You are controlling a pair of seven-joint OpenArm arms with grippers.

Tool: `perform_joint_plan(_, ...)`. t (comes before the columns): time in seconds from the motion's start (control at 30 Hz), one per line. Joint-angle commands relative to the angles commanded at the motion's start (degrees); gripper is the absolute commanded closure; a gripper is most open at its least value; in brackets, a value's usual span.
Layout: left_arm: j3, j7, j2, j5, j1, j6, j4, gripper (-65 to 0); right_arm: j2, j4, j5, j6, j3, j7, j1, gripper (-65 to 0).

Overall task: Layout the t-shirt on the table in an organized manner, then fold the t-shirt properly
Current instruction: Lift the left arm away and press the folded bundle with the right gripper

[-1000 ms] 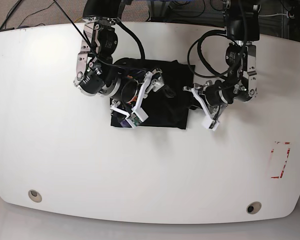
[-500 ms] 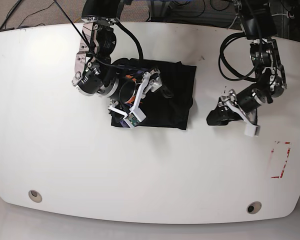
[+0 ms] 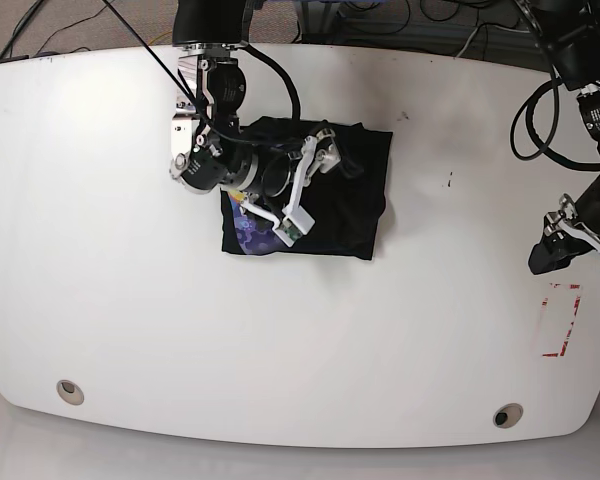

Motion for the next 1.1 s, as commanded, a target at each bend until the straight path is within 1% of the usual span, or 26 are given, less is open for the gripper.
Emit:
perform_joint_plan(0.13, 0.00, 0.00, 0.00, 0.00, 0.79, 0.00, 0.09, -24.4, 0.00, -3.34, 0.18, 0.00, -0.18, 0.00, 2.11, -62.0)
perform_joint_plan(0.23, 0.00, 0.00, 0.00, 0.00, 0.88, 0.00, 0.09, -24.4, 0.00, -7.12, 1.58, 0.00, -3.34, 0.26, 4.22, -62.0)
perform_joint_plan(0.47, -0.09, 0.00, 0.00, 0.00, 0.88, 0.00, 0.18, -24.4, 0.00, -18.29, 11.34, 0.00, -9.14, 3.69, 10.20, -62.0)
perform_joint_plan(0.6, -0.09, 0.00, 0.00, 0.00, 0.79, 0.00, 0.18, -24.4, 0.00, -20.75, 15.74, 0.00, -11.34, 5.98, 12.92, -62.0)
perform_joint_plan(0.7, -0.09, 0.00, 0.00, 0.00, 0.79, 0.00, 0.26, -24.4, 0.00, -21.10, 17.14, 0.00, -12.31, 6.42, 15.65, -62.0)
perform_joint_plan(0.93, -0.09, 0.00, 0.00, 0.00, 0.79, 0.00, 0.18, -24.4, 0.00, -21.01, 17.14, 0.00, -12.22, 6.33, 17.23, -62.0)
perform_joint_plan(1.03, -0.09, 0.00, 0.00, 0.00, 0.79, 0.00, 0.09, -24.4, 0.00, -20.75, 17.32, 0.00, -12.22, 5.19, 16.88, -62.0)
perform_joint_plan(1.1, -0.09, 0.00, 0.00, 0.00, 0.79, 0.00, 0.09, -24.4, 0.69, -20.57, 17.41, 0.00, -12.22, 3.52, 15.56, -62.0)
